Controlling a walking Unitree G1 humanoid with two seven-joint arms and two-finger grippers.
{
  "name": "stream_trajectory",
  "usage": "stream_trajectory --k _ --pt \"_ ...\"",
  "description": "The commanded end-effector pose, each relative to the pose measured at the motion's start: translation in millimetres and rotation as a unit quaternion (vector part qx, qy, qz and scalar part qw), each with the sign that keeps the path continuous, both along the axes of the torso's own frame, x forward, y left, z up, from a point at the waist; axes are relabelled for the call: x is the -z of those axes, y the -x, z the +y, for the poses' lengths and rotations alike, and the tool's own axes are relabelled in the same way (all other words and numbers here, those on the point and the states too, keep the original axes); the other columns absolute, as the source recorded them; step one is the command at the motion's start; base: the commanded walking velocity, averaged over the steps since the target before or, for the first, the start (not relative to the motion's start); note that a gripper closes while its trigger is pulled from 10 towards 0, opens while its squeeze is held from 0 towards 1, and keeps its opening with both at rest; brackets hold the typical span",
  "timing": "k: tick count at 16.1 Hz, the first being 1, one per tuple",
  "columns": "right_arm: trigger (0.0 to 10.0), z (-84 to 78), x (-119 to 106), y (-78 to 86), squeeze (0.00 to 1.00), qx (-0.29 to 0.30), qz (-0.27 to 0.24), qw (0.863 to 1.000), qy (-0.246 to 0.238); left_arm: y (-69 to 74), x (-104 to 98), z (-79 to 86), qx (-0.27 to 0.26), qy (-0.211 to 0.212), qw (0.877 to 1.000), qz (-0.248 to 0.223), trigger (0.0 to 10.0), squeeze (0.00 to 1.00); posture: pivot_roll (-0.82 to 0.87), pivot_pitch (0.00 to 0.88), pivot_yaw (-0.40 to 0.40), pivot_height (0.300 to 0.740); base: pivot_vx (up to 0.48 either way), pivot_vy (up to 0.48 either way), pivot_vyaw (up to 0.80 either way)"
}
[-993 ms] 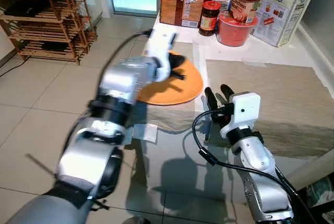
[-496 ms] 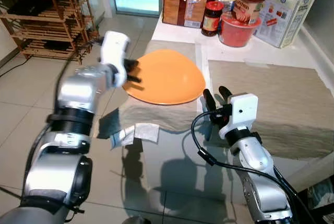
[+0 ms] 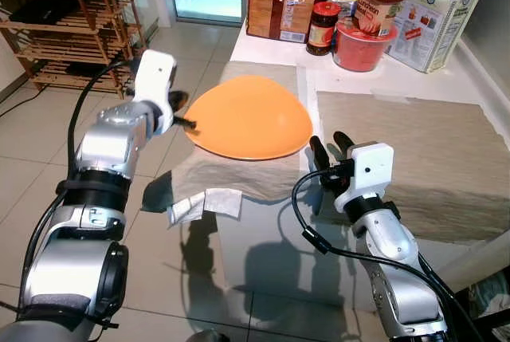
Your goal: Setting the table
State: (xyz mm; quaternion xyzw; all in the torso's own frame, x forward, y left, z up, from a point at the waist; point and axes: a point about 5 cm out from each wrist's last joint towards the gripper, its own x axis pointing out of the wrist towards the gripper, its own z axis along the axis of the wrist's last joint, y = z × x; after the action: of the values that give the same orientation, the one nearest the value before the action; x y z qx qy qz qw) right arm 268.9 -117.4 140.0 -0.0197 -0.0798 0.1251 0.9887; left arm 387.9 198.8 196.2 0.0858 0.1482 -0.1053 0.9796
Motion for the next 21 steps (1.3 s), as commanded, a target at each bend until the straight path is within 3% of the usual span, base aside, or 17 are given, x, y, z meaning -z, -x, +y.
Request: stream_trajectory --k 1,7,17,20,21 --pt "10.0 -0.6 -4 -0.7 0.00 -0.001 -0.007 1.000 0.000 -0.1 5 6.7 -0.012 -0.025 1.000 0.002 10.0 0.00 0.06 0.007 -0.007 0.740 0.000 0.000 0.00" --pt "10.0 -3.2 -5 -0.2 0.00 0.002 -0.008 1.000 0.001 -0.3 15 7.0 -0.012 -0.035 0.999 0.013 10.0 0.00 0.05 0.011 -0.005 0.740 0.000 0.000 0.00" --pt "10.0 -3.3 -5 -0.2 0.00 0.004 -0.008 1.000 0.003 -4.7 9 -31.1 0.044 0.012 0.999 0.008 10.0 0.00 0.04 0.014 -0.001 0.740 0.000 0.000 0.00" --pt "10.0 -3.8 -4 0.3 0.00 0.005 -0.006 1.000 0.003 -4.6 7 -30.6 0.046 0.008 0.999 0.007 10.0 0.00 0.04 0.015 0.001 0.740 0.000 0.000 0.00" --pt "10.0 -3.7 -4 0.7 0.00 0.005 -0.006 1.000 0.003 -3.9 5 -23.1 0.037 -0.005 0.999 0.002 10.0 0.00 0.04 0.016 0.002 0.740 0.000 0.000 0.00"
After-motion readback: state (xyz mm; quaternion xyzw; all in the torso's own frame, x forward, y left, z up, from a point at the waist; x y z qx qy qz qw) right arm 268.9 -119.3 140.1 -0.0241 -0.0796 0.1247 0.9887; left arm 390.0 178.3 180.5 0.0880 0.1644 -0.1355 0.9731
